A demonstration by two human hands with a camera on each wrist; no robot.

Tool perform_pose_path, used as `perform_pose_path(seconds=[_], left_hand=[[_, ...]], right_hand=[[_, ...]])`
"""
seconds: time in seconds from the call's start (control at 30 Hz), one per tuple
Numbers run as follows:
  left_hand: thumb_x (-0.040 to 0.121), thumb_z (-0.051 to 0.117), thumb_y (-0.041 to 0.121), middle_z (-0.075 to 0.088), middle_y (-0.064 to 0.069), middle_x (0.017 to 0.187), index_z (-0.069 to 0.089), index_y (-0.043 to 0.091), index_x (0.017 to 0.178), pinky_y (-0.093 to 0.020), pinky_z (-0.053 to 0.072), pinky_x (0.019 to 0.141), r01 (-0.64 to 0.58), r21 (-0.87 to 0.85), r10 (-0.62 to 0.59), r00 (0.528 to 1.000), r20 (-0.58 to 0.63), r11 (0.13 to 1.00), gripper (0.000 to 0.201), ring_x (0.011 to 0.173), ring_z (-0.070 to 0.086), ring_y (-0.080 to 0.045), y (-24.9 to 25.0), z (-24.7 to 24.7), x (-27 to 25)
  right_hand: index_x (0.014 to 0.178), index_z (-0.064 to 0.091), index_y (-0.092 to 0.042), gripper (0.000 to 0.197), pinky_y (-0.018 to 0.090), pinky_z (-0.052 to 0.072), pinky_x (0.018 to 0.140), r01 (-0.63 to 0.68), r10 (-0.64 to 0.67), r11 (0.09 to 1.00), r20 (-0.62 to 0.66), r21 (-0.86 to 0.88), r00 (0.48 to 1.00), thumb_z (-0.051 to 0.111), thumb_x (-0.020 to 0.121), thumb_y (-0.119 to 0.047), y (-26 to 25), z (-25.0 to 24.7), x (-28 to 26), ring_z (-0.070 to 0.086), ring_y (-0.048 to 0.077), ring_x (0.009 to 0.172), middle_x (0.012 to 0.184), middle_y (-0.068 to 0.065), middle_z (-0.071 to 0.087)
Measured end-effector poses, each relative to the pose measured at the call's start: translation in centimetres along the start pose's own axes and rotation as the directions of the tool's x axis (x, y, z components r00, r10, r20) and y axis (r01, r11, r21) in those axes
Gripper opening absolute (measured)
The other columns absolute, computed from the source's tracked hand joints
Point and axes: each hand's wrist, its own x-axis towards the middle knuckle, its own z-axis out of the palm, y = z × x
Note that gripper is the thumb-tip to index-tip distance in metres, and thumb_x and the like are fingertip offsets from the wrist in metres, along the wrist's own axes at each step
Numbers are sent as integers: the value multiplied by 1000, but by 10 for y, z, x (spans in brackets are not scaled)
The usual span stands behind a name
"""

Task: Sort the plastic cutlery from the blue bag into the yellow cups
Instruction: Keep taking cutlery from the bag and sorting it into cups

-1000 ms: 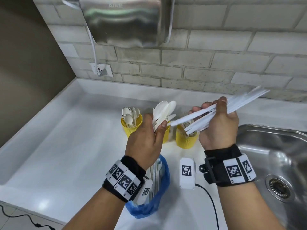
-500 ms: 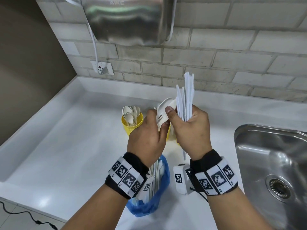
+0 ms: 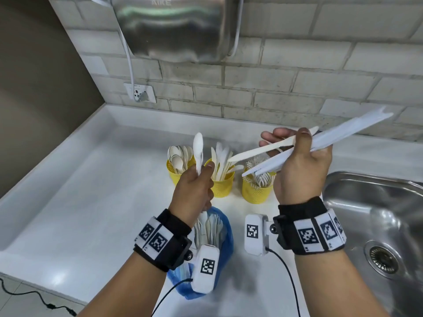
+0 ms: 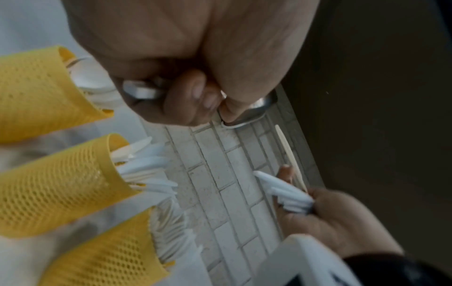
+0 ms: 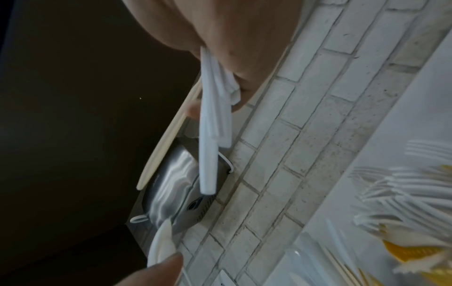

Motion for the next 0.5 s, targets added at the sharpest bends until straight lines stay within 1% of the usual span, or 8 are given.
perform_pose_path(seconds=[0.07, 0.1, 0.17, 0.23, 0.33, 0.37, 0.43, 0.5], left_hand=[[103, 54, 36, 45, -2, 65, 45, 16, 86, -21, 31, 41, 98, -132, -92, 994, 53, 986, 28, 46, 44, -15, 4, 1, 0], [103, 54, 37, 52, -4, 67, 47, 15, 90, -22, 37, 41, 146, -191, -130, 987, 91, 971, 27, 48, 52, -18, 7, 2, -1], [104, 52, 38, 66, -11, 77, 51, 13, 94, -27, 51, 46, 245, -280, -202, 963, 176, 928, 27, 59, 68, -25, 10, 5, -2], [106, 49, 37, 75, -19, 95, 48, 11, 94, -35, 62, 60, 326, -329, -246, 933, 262, 887, 29, 78, 75, -34, 10, 8, -3], [106, 48, 37, 71, -29, 114, 44, 13, 85, -48, 62, 84, 432, -396, -281, 879, 384, 810, 32, 103, 71, -44, 9, 11, -4], [105, 48, 37, 70, -31, 113, 44, 13, 80, -50, 60, 88, 463, -412, -295, 864, 409, 785, 34, 104, 71, -45, 9, 12, -5], [105, 47, 36, 73, -27, 95, 45, 13, 75, -50, 58, 91, 505, -448, -315, 845, 433, 738, 37, 92, 74, -40, 10, 14, -6], [106, 45, 33, 70, -14, 74, 48, 11, 76, -48, 63, 80, 507, -466, -309, 845, 437, 725, 37, 72, 73, -28, 8, 14, -4]], right_hand=[[110, 44, -2, 7, 54, 63, 70, 0, 0, 998, -8, 61, 1000, 43, 103, -4, -4, 4, -3, 70, 42, 63, 68, 18, 63], [108, 40, -9, 10, 52, 63, 65, -2, 4, 997, -18, 71, 1000, 43, 102, -1, -5, 5, -5, 64, 37, 54, 63, 15, 57], [102, 35, -18, 21, 39, 54, 51, 11, -10, 998, -3, 61, 1000, 44, 100, 1, -5, 5, -7, 45, 26, 43, 61, 10, 43], [103, 34, -19, 24, 29, 42, 46, 51, -52, 999, 40, 10, 998, 51, 101, -2, -2, 6, -9, 36, 22, 41, 62, 8, 39], [99, 45, -18, 19, 29, 40, 47, 147, -136, 988, 204, -37, 969, 62, 100, -9, 0, 9, -16, 39, 20, 40, 63, 7, 43], [96, 48, -16, 17, 30, 42, 47, 172, -152, 984, 266, -53, 952, 64, 99, -12, 0, 11, -19, 41, 20, 40, 61, 6, 44], [88, 52, -9, 20, 34, 45, 46, 170, -121, 979, 356, -110, 927, 68, 98, -17, 2, 14, -26, 45, 22, 40, 56, 6, 47], [85, 55, -1, 28, 32, 49, 47, 122, -35, 974, 404, -193, 914, 70, 95, -23, 11, 16, -36, 50, 24, 43, 54, 9, 51]])
